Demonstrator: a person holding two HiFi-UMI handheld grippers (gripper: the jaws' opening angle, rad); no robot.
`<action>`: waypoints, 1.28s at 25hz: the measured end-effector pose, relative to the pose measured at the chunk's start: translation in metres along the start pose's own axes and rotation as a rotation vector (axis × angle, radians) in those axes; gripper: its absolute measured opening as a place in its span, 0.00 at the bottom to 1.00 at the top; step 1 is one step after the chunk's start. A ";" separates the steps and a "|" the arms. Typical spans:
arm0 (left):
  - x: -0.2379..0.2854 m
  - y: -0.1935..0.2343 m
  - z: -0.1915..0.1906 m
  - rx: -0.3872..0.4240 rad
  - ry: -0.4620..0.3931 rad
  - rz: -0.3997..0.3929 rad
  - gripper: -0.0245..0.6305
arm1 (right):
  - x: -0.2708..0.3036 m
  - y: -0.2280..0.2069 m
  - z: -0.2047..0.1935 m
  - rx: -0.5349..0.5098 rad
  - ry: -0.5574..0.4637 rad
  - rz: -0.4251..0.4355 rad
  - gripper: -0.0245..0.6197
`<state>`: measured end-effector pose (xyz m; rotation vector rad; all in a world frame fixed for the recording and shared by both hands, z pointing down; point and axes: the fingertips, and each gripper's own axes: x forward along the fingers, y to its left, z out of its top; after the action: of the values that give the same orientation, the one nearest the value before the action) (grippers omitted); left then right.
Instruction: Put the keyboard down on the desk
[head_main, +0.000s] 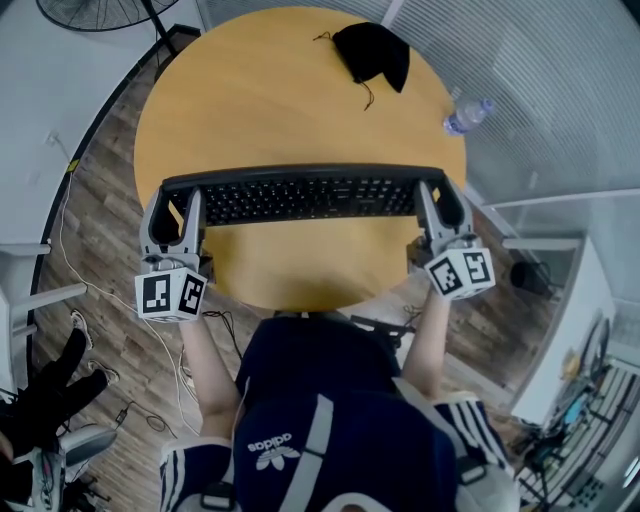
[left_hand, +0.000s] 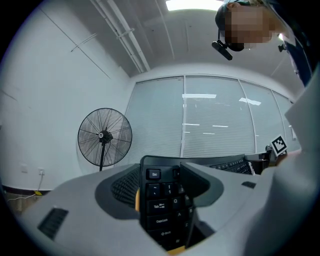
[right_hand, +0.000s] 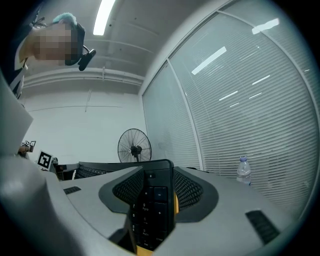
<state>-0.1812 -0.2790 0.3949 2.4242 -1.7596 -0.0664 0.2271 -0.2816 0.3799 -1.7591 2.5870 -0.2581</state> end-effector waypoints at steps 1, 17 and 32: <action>0.003 0.001 -0.004 -0.002 0.011 -0.002 0.40 | 0.001 -0.003 -0.004 0.011 0.006 -0.003 0.31; 0.029 0.010 -0.135 -0.085 0.297 0.051 0.40 | 0.026 -0.047 -0.134 0.140 0.248 -0.058 0.31; 0.053 0.029 -0.199 -0.095 0.440 0.082 0.40 | 0.055 -0.065 -0.213 0.232 0.401 -0.088 0.31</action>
<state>-0.1682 -0.3197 0.5985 2.0923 -1.6072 0.3557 0.2467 -0.3273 0.6040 -1.8982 2.5812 -0.9615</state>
